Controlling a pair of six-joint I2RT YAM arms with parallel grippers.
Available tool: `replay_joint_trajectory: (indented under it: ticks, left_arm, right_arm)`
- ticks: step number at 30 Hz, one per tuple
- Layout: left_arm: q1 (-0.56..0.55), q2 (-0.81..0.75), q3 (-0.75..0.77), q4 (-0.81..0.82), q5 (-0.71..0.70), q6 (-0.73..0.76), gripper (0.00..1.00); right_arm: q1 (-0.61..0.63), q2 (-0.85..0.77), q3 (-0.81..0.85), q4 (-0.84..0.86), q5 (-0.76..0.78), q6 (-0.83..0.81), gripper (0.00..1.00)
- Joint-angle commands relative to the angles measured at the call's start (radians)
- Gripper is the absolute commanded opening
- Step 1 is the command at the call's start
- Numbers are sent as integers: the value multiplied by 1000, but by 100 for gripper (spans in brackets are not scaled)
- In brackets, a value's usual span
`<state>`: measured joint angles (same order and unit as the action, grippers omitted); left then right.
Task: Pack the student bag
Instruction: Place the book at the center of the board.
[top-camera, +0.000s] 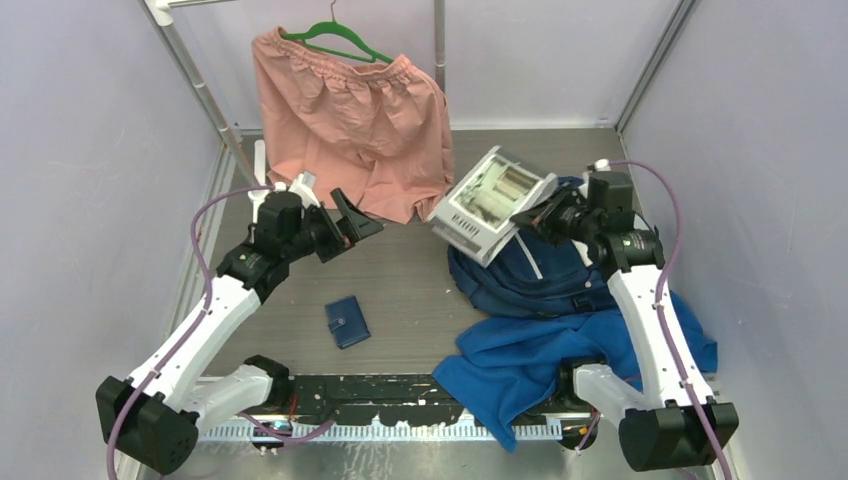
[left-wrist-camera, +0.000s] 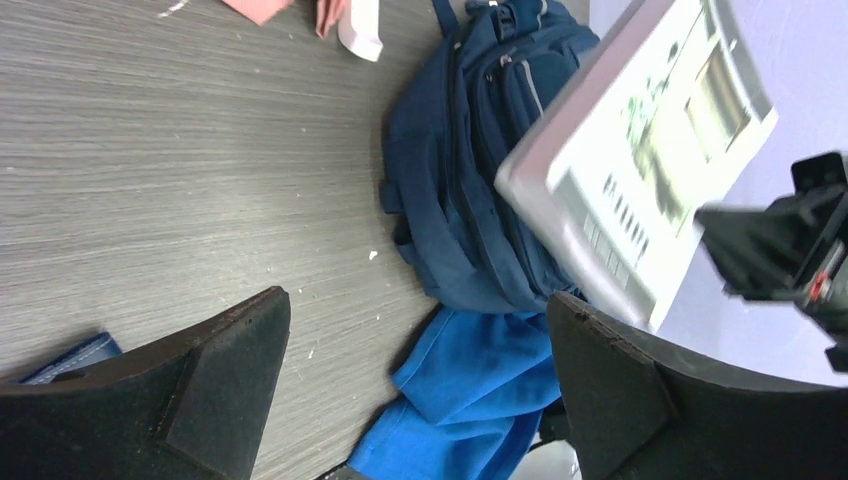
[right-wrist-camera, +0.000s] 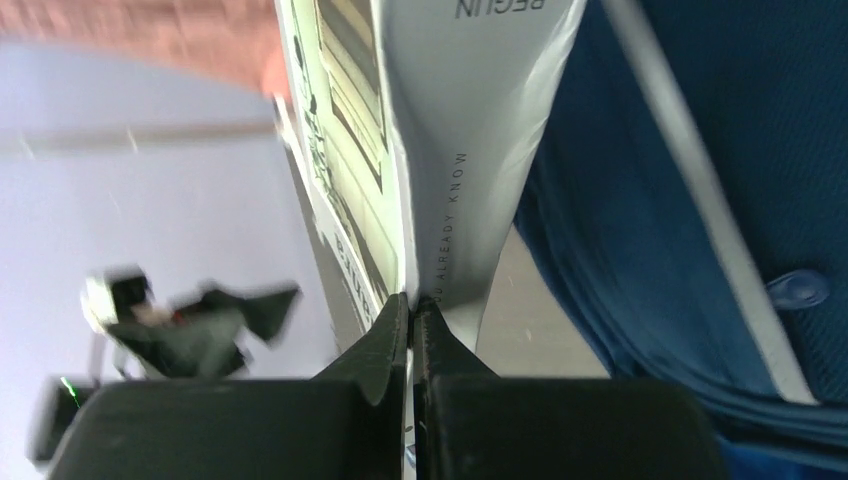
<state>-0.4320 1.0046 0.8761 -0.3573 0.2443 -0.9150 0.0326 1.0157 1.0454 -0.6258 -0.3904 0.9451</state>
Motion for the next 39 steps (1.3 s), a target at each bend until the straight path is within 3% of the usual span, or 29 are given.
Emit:
replay_joint_trajectory:
  ticks: [1,8,13,19,20,24,26,30,33,39]
  left_arm:
    - [72,-35,9,-25,75,-10,100]
    - [99,-86,-11,-104,23,7,100]
    - [116,-119,-15,-165,-25,34,100]
    - [124,-75,-53,-199,-49,52,99]
    - [124,-64,-59,-200,-52,55,99]
    - [125,-52,-92,-179,-61,58,99]
    - [125,-54,-107,-164,-67,59,99]
    - [125,-39,-151,-112,-70,56,99]
    - [125,11,-168,-70,-54,62,97]
    - [124,180,-187,64,-3,67,85]
  right_arm:
    - [144,-9,13,-89,-175,-216,1]
    - [504,134,-21,-3,-65,-254,1]
    - [534,272,-41,207,-108,-253,1]
    - [536,540,124,188,-126,-436,1]
    - [536,578,152,175,-116,-459,3]
    - [536,680,245,84,-19,-516,53]
    - [537,671,242,70,36,-514,69]
    - [536,603,200,44,158,-464,73]
    - [549,546,114,95,155,-380,71]
    - [668,518,23,137,253,-287,66]
